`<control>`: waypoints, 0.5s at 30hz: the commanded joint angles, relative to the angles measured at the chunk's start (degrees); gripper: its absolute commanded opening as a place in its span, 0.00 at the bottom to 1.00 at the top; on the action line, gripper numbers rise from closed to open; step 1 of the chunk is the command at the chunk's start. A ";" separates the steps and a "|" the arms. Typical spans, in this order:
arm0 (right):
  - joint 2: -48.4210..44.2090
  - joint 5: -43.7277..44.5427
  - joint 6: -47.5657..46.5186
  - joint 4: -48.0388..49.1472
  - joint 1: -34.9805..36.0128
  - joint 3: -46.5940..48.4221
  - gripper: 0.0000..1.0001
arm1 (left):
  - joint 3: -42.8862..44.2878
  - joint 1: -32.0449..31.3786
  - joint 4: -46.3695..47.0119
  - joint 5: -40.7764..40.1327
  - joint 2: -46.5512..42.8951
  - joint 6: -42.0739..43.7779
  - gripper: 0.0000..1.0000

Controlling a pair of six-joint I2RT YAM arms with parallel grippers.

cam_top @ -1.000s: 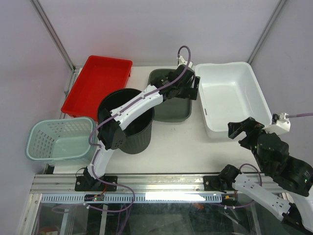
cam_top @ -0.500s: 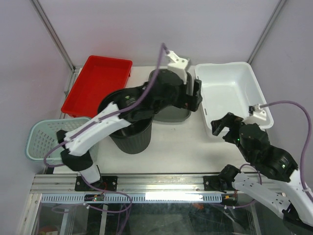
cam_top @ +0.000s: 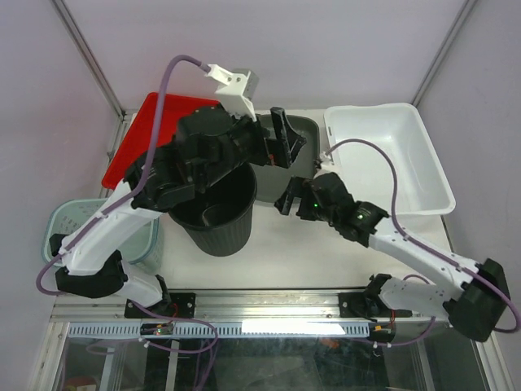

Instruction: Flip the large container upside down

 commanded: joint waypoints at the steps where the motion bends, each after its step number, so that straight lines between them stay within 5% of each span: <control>1: 7.77 -4.65 3.83 17.54 2.96 1.97 0.99 | 1.96 -0.20 1.25 1.71 2.75 -0.15 0.99; 7: 23.60 -7.65 4.23 21.75 7.81 11.42 0.99 | 2.46 -0.18 2.33 3.59 4.44 -0.31 0.99; 15: 32.78 -11.06 4.16 24.12 12.81 17.40 0.99 | 2.07 -0.20 2.88 4.61 5.69 -0.59 0.99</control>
